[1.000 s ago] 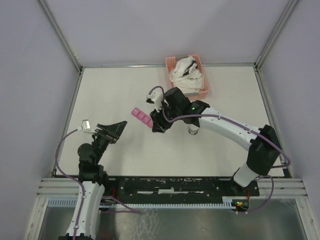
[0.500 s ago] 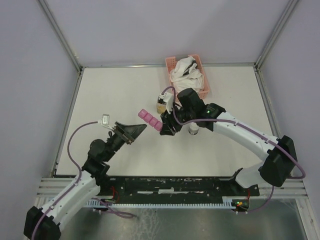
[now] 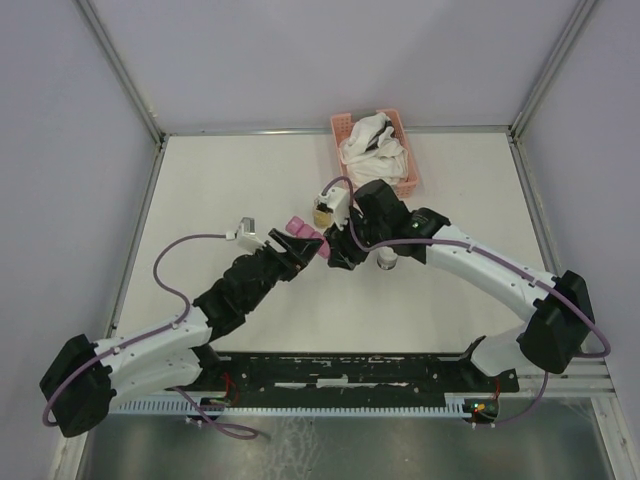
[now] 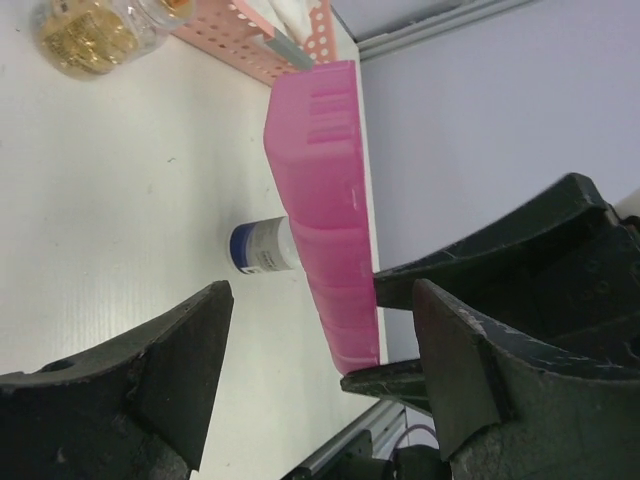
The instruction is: Sort the pills into containers
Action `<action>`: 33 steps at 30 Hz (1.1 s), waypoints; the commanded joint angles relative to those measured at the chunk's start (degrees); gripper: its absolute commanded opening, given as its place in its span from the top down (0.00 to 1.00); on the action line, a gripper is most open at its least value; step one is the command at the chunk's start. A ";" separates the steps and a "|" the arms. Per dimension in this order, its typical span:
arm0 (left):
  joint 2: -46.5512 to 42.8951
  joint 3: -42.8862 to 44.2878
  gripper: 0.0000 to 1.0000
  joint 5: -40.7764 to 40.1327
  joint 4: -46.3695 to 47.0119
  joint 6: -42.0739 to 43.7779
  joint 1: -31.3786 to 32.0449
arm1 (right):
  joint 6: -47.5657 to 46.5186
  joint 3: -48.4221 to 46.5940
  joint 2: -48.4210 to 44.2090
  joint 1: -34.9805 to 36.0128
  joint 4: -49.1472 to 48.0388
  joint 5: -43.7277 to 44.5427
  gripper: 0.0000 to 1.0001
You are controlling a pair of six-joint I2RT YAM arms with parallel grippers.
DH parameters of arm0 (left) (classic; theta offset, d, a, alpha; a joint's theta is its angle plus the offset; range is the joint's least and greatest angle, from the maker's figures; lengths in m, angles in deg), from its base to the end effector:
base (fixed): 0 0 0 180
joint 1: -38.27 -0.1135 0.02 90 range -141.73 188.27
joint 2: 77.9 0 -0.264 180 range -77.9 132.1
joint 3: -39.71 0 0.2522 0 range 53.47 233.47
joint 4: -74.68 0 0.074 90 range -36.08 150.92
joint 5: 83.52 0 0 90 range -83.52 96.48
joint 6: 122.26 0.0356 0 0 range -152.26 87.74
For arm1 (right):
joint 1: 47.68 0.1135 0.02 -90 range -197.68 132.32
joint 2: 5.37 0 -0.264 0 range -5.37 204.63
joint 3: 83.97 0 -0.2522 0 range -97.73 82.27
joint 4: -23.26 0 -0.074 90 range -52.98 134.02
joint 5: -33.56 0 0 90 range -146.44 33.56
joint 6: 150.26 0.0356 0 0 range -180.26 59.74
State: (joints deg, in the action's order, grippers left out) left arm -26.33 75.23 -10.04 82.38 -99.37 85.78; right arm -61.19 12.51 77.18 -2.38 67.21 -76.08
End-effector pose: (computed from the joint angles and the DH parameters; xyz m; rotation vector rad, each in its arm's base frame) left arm 0.1461 -0.1445 0.2349 -0.5462 1.7924 -1.2060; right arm 0.2142 0.2335 0.3062 -1.1050 2.1298 0.7765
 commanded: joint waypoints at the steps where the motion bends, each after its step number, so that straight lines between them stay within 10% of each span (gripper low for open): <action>1: 2.65 3.31 0.22 -8.46 0.45 -2.03 1.48 | -2.00 -0.64 -1.31 1.58 -0.76 2.43 0.77; 33: 4.00 -0.10 0.56 -12.67 6.87 -7.93 3.92 | -2.50 -0.71 -0.57 4.35 -0.48 2.42 0.76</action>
State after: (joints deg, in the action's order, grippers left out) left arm -22.11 75.10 -20.18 86.27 -104.79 89.43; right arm -63.57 12.51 77.20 1.47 67.91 -72.91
